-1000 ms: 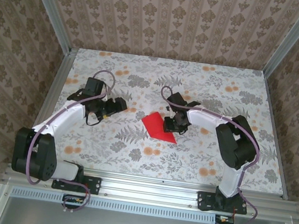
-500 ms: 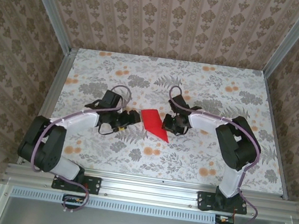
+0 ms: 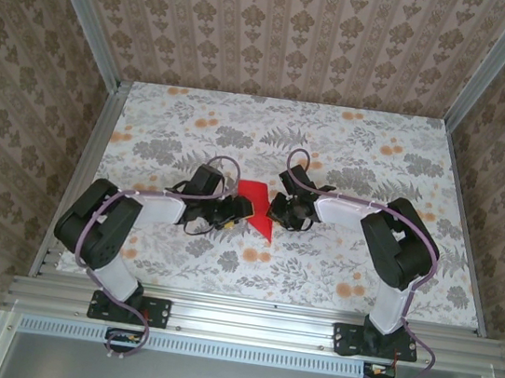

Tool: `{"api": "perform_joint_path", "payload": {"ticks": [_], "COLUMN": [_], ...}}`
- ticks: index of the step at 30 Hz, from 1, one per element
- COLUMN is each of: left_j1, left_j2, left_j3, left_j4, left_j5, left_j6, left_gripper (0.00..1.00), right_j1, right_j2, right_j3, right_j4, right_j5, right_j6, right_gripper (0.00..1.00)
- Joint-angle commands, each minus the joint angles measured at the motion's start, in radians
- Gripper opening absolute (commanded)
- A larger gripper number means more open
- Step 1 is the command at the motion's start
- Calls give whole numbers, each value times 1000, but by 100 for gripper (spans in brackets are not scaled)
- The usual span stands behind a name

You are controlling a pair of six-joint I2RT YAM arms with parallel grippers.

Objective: Fold a paper plane with a square sheet of paper (pick it up from the middle)
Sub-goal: Fold the wing for the fifth time at the center of the table.

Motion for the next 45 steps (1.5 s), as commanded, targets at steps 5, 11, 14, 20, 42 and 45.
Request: {"api": "perform_joint_path", "payload": {"ticks": [5, 11, 14, 20, 42, 45], "left_j1": [-14, -20, -22, -23, -30, -29], "left_j2": [41, 70, 84, 105, 153, 155], "left_j3": [-14, -11, -13, 17, 242, 246], "left_j4": [152, 211, 245, 168, -224, -214], "left_j5": [17, 14, 12, -16, -12, -8], "left_j6": [-13, 4, 18, 123, 581, 575], "left_gripper": [47, 35, 29, 10, 3, 3], "right_j1": [16, 16, 14, -10, -54, -55], "right_j2": [23, 27, 26, -25, 17, 31], "right_j3": [-37, -43, -44, -62, 5, 2], "right_j4": [43, 68, 74, 76, 100, 101], "right_j5": [-30, -49, -54, -46, -223, -220], "right_j6": [58, 76, 80, 51, -212, -209], "right_gripper": [18, 18, 18, 23, 14, 14]}}
